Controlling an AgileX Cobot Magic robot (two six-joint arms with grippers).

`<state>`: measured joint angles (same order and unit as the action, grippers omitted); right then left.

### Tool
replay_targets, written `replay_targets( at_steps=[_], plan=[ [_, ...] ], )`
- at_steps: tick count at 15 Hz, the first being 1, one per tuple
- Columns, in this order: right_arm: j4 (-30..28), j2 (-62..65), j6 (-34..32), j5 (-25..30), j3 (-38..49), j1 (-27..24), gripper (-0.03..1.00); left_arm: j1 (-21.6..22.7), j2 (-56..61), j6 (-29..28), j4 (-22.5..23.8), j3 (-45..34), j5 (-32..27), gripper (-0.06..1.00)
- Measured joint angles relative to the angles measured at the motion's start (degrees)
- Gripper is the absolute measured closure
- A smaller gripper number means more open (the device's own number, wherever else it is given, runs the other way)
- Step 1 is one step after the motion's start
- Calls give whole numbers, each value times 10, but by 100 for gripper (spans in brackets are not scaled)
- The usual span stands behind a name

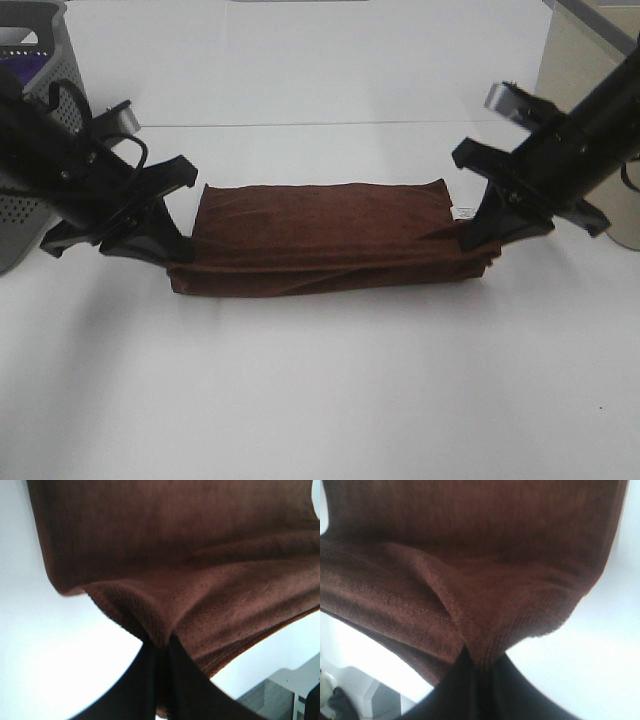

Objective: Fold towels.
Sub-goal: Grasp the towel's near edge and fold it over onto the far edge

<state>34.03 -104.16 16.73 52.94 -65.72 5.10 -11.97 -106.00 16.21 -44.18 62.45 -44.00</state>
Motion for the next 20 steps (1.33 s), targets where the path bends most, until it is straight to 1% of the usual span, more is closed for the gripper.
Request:
replay_targets(
  at_steps=[2,4,6,8,9,10,11,13,14,15,16,17,18,19,20],
  plan=[
    [-7,-25,0,2,-87,0,95,0,-18,-6,4,45,28,93],
    [-16,-82,0,10,-167,0,95,0,-48,-6,14,92,56,93],
    [-19,-138,0,9,-231,0,95,0,-91,-8,19,143,91,93],
    [-25,-180,3,-1,-274,0,95,0,-136,-8,25,192,100,93],
    [-27,-213,10,-24,-291,0,95,0,-173,-8,30,225,110,93],
    [-26,-223,10,-35,-291,0,95,0,-179,-8,30,230,116,93],
    [-22,-234,10,-45,-291,0,95,0,-191,-7,29,238,135,93],
    [-18,-242,10,-56,-291,0,94,0,-194,-7,29,239,143,93],
    [-17,-253,10,-70,-291,0,92,0,-201,-7,29,239,144,93],
    [-19,-258,10,-72,-292,0,90,0,-206,-7,29,239,147,92],
    [-21,-263,11,-76,-293,0,86,0,-213,-7,30,239,155,89],
    [-23,-267,11,-81,-293,-1,80,0,-217,-7,31,239,159,83],
    [-23,-268,11,-86,-293,-2,73,1,-218,-7,32,239,160,72],
    [-18,-268,11,-87,-293,-3,62,3,-218,-7,34,239,166,60],
    [-6,-268,11,-90,-293,-5,49,3,-218,-7,34,239,173,44]
  ],
)
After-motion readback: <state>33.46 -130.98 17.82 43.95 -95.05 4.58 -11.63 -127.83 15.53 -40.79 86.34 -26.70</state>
